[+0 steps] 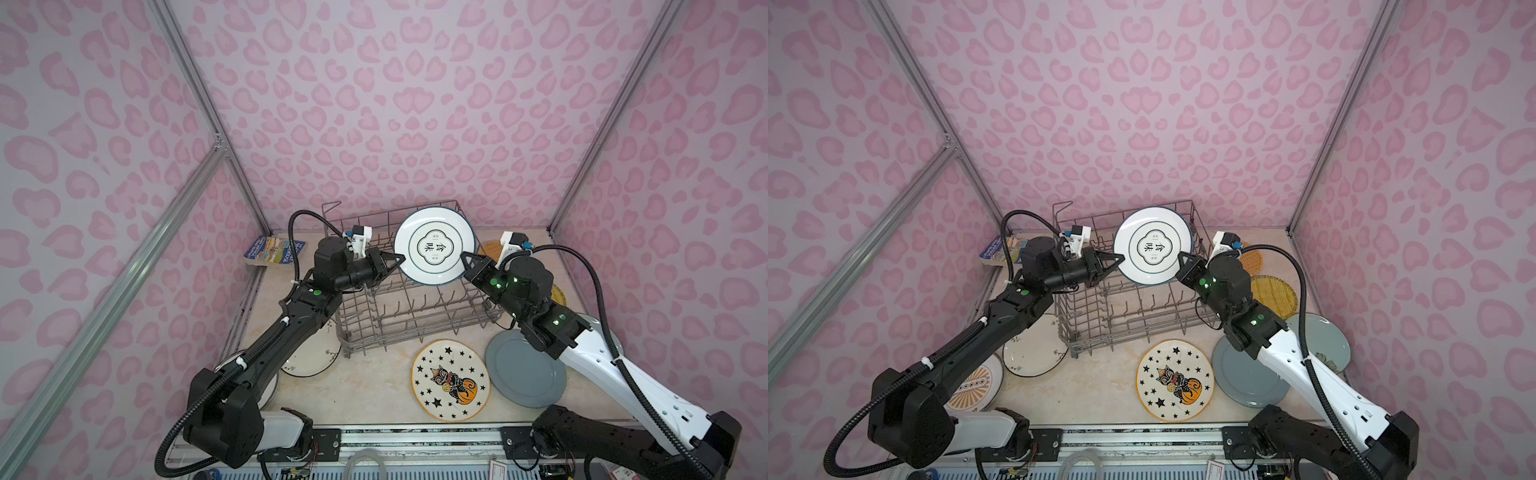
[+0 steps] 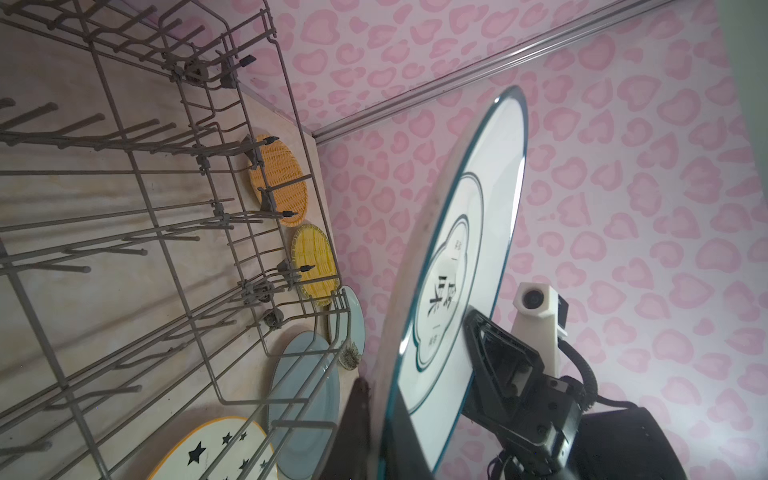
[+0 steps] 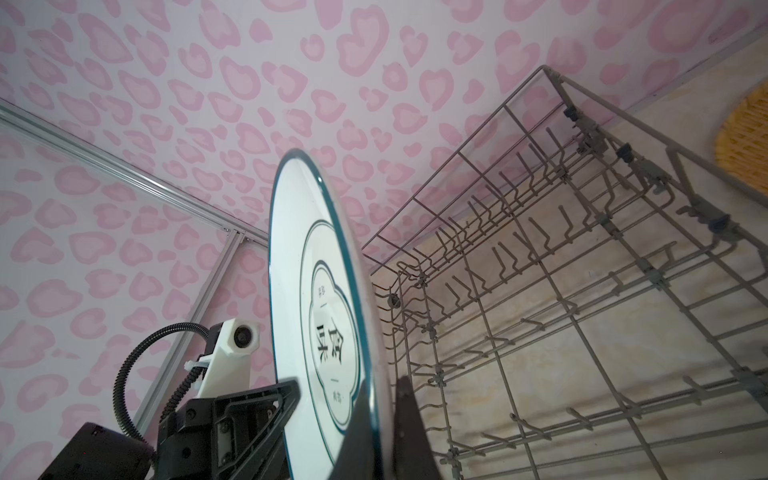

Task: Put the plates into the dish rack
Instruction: 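Open the left gripper and draw it back while the right gripper holds the plate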

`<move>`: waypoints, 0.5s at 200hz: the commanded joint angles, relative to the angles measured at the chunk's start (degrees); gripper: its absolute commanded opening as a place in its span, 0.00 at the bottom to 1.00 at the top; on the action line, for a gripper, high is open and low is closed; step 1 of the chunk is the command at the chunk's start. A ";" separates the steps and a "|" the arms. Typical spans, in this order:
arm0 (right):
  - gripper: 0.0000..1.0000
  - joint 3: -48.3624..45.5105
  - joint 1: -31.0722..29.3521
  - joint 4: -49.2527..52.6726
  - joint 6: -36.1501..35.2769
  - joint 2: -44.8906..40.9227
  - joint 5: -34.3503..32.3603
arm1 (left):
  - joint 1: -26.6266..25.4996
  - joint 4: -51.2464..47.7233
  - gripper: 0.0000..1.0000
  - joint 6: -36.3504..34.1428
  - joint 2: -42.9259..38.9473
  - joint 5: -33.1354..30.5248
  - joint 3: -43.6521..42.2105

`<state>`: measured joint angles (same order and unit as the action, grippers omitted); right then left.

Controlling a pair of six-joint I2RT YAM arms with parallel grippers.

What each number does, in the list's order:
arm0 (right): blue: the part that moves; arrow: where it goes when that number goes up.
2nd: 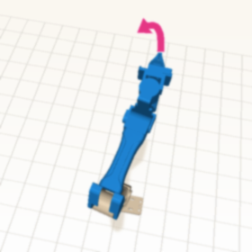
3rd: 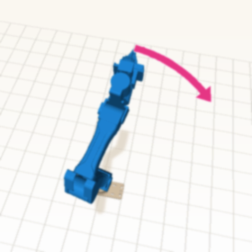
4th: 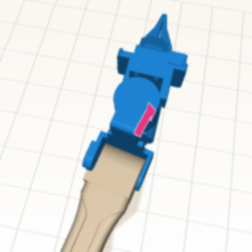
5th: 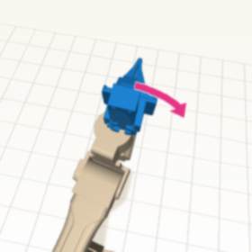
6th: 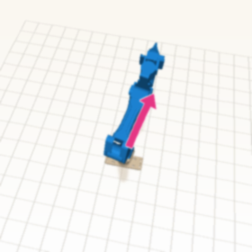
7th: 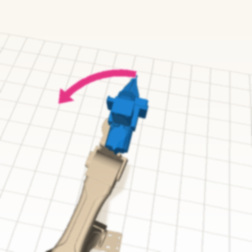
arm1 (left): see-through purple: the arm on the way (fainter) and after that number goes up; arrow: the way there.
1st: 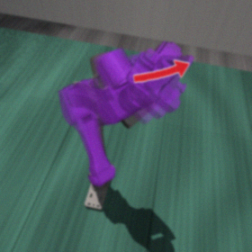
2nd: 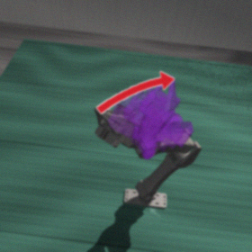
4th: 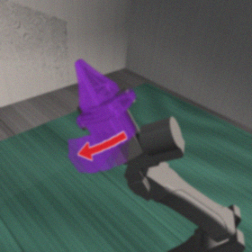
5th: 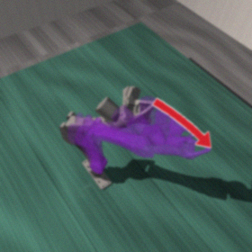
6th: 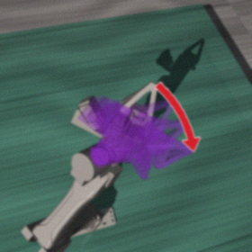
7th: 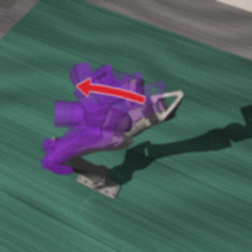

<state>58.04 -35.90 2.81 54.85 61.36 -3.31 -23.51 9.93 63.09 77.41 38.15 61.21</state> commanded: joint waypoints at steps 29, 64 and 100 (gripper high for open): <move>0.00 -0.17 -0.14 0.20 -2.27 -3.88 -3.99 | 0.04 1.32 0.48 0.11 -2.99 -1.48 1.43; 0.00 1.22 -0.14 4.50 -3.81 -5.31 -6.76 | 0.66 -1.54 0.72 -0.86 -5.05 -2.73 1.73; 0.00 2.84 0.33 9.00 -7.17 -7.67 -10.31 | 4.38 -3.60 0.98 -1.49 -13.00 -2.94 -2.21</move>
<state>59.81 -35.83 10.61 50.76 55.09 -9.74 -20.99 7.49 63.29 69.56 35.70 61.14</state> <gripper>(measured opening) 0.057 0.998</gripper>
